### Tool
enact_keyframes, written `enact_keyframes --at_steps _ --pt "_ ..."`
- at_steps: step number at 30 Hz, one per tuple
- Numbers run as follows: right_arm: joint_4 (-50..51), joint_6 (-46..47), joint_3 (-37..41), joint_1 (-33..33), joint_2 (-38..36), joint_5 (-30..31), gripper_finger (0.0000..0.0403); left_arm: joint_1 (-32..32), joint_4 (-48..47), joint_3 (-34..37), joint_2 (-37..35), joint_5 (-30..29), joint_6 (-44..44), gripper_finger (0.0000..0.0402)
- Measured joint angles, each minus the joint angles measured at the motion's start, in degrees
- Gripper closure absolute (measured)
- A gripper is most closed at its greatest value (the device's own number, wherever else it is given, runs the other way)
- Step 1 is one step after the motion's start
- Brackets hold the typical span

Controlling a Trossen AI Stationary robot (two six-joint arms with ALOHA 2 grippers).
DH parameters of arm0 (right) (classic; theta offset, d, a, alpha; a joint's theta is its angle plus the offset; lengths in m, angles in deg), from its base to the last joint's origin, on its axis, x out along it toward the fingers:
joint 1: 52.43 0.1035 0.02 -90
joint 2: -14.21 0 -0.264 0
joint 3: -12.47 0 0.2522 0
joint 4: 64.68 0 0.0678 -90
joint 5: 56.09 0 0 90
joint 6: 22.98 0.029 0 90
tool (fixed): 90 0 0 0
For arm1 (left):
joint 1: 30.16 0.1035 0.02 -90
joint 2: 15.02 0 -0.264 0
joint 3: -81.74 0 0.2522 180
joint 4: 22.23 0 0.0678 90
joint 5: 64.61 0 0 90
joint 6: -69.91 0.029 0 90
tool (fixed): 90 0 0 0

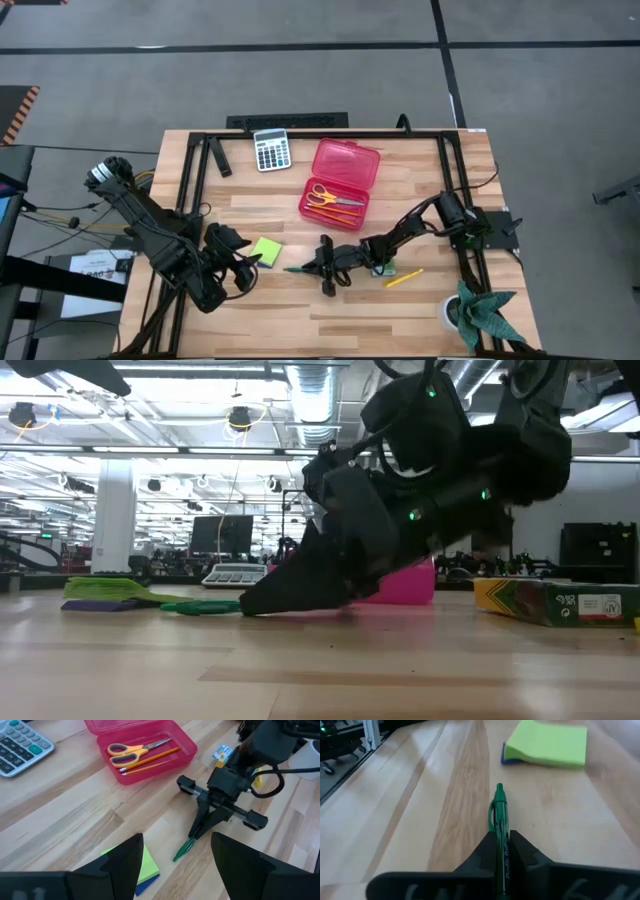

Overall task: Pack school essentials
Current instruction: Put the green pen into the supply box

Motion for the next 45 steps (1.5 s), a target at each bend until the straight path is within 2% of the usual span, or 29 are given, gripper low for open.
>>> enact_keyframes --at_steps 11,17,26,30,37,45 --pt "11.53 -6.66 0.14 -4.37 -14.01 0.65 0.0378 -0.01 -0.44 0.02 0.02 -1.51 -0.08 0.0173" --pt "15.05 -11.28 0.09 -9.64 -20.51 0.86 0.0372 0.00 -0.42 0.02 0.02 -3.04 -0.52 0.0173" --pt "13.41 -13.13 7.88 -19.14 -30.87 1.36 0.0367 -0.02 -0.93 0.02 0.02 -3.73 -0.58 0.0173" --pt "10.65 -12.33 11.45 -20.42 -31.00 1.35 0.0370 0.00 -0.95 0.02 0.02 -4.95 -0.80 0.0173" --pt "5.42 -6.78 15.92 -20.09 -25.83 1.22 0.0364 0.00 -1.12 0.02 0.02 -5.56 -1.09 0.0173" --pt "0.88 -3.19 16.10 -18.83 -19.50 0.97 0.0362 0.00 -1.22 0.02 0.01 -5.63 -1.13 0.0173"
